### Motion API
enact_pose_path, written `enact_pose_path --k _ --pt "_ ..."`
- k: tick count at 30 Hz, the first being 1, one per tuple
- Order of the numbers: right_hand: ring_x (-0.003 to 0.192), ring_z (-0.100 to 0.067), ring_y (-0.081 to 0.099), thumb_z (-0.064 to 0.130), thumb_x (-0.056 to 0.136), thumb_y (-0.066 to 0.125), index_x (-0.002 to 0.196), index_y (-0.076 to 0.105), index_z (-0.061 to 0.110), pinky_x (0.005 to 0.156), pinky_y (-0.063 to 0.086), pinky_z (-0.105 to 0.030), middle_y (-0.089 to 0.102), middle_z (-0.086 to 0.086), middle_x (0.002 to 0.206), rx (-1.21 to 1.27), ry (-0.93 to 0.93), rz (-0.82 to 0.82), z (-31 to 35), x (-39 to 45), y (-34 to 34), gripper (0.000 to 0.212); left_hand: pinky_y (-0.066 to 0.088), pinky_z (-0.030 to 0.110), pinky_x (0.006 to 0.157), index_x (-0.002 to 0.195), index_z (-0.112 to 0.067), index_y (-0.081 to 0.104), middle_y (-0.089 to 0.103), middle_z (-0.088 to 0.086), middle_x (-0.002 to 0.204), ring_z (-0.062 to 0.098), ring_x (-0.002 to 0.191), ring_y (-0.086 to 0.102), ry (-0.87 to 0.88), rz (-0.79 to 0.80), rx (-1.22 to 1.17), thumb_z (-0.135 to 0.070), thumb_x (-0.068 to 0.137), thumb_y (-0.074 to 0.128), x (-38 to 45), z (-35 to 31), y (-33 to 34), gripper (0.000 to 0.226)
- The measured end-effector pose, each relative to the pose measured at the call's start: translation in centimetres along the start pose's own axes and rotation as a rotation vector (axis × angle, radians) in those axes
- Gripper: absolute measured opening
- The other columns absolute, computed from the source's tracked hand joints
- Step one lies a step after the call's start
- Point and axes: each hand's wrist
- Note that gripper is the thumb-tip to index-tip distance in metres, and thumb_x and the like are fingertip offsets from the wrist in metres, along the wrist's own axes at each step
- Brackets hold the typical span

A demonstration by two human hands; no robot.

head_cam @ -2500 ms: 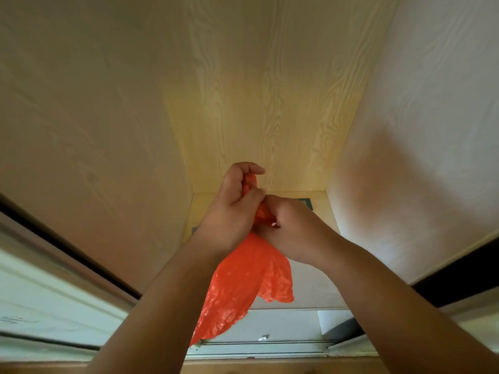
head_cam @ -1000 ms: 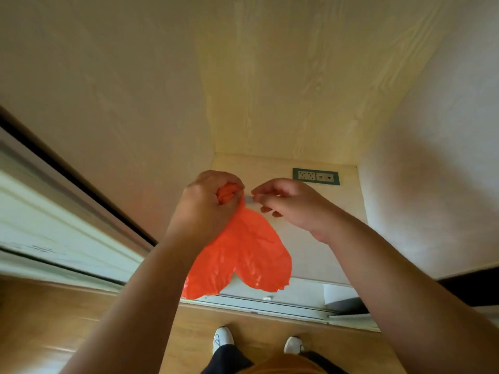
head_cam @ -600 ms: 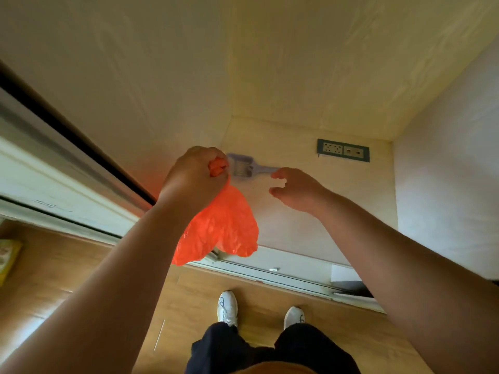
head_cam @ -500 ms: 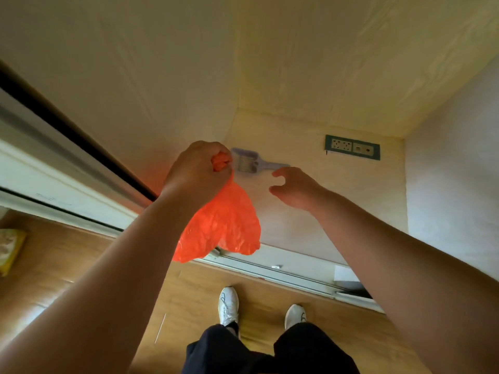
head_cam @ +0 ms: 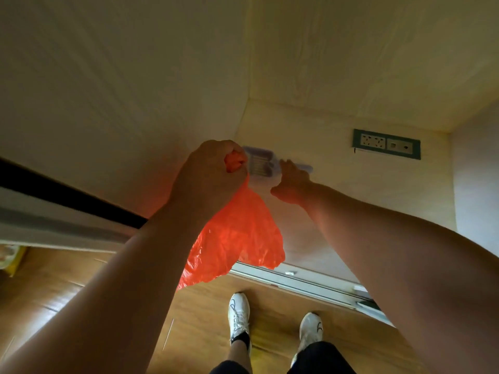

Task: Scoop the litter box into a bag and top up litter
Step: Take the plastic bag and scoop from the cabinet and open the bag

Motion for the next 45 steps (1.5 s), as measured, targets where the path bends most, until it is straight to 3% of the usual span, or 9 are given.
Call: enact_pose_path --k 7,11,15,20,23,26,30,35,45 --pt "0.129 -0.036 0.054 0.013 0.086 0.063 0.144 0.044 0.011 0.106 0.047 -0.045 0.052 -0.014 0.14 0.108 0.06 -0.004 -0.2 4.6 1.7 0.061 0.041 0.016 0.083 0.099 -0.028 0.073 0.069 -0.004 0.103 0.012 0.1 0.062 -0.025 0.004 -0.018 -0.023 0.082 0.075 0.2 1.1 0.1 0.018" --pt "0.122 -0.039 0.055 0.022 0.095 0.055 0.13 0.051 0.014 0.1 0.045 -0.052 0.048 -0.011 0.13 0.038 0.213 -0.137 -0.4 3.0 3.7 0.037 0.049 0.026 0.089 0.097 -0.031 0.072 0.069 -0.006 0.102 0.011 0.098 0.062 -0.022 -0.007 -0.04 -0.023 0.083 0.075 0.1 1.4 -0.3 0.016" --pt "0.125 -0.033 0.053 0.037 0.101 0.045 0.127 0.057 0.019 0.102 0.041 -0.042 0.056 -0.009 0.131 0.026 0.293 -0.129 -1.8 0.0 6.5 0.034 0.051 0.028 0.09 0.096 -0.032 0.072 0.069 -0.007 0.102 0.01 0.097 0.063 -0.014 0.006 -0.058 -0.022 0.085 0.073 -0.1 1.5 -0.5 0.016" --pt "0.118 -0.039 0.062 0.037 0.105 0.041 0.121 0.052 0.011 0.092 0.046 -0.04 0.065 -0.019 0.126 0.262 0.263 -0.186 -2.2 -4.3 5.8 0.032 0.043 0.012 0.086 0.099 -0.028 0.074 0.069 -0.009 0.104 0.004 0.098 0.061 0.029 0.038 -0.065 -0.021 0.085 0.074 -0.8 0.4 -0.8 0.016" --pt "0.113 -0.035 0.064 0.029 0.1 0.053 0.13 0.054 0.004 0.08 0.047 -0.03 0.066 -0.019 0.124 0.424 0.302 -0.183 -2.6 -8.4 2.9 0.038 0.035 -0.001 0.082 0.101 -0.026 0.074 0.07 -0.007 0.106 0.002 0.097 0.059 0.093 0.068 -0.089 -0.021 0.086 0.075 -1.7 -0.8 -1.1 0.016" --pt "0.075 -0.026 0.062 0.031 0.097 0.056 0.109 0.065 0.006 0.056 0.043 -0.026 0.069 -0.01 0.091 0.513 0.284 -0.238 -2.7 -14.4 -0.7 0.03 0.035 -0.003 0.082 0.101 -0.029 0.073 0.069 -0.009 0.106 -0.002 0.094 0.059 0.137 0.117 -0.138 -0.023 0.087 0.074 -2.8 -2.8 -1.6 0.015" --pt "0.061 -0.015 0.066 0.033 0.098 0.057 0.09 0.066 0.016 0.062 0.056 -0.034 0.073 -0.001 0.076 0.58 0.312 -0.366 -2.5 -23.8 -5.3 0.021 0.042 0.003 0.084 0.099 -0.032 0.072 0.068 -0.013 0.104 -0.012 0.092 0.06 0.238 0.166 -0.261 -0.022 0.087 0.076 -3.8 -7.8 -2.7 0.017" --pt "0.044 -0.008 0.062 0.04 0.1 0.059 0.097 0.059 0.02 0.043 0.05 -0.021 0.069 -0.003 0.07 0.738 0.419 -0.51 -2.9 -35.2 -9.2 0.02 0.046 0.009 0.09 0.098 -0.035 0.072 0.067 -0.015 0.104 -0.007 0.097 0.062 0.487 0.196 -0.315 -0.025 0.087 0.075 -4.6 -15.8 -4.6 0.015" --pt "0.06 -0.019 0.065 0.048 0.1 0.056 0.095 0.059 0.024 0.051 0.06 -0.032 0.065 -0.001 0.074 0.62 0.657 -0.83 -4.7 -53.3 -11.0 0.025 0.033 -0.004 0.083 0.1 -0.036 0.072 0.063 -0.019 0.107 -0.014 0.099 0.055 0.804 0.325 -0.391 -0.024 0.087 0.074 -13.0 -28.5 -5.0 0.017"
Point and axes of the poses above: each hand's wrist, its own x-axis towards the middle knuckle, its own y-axis out of the palm, z = x × y
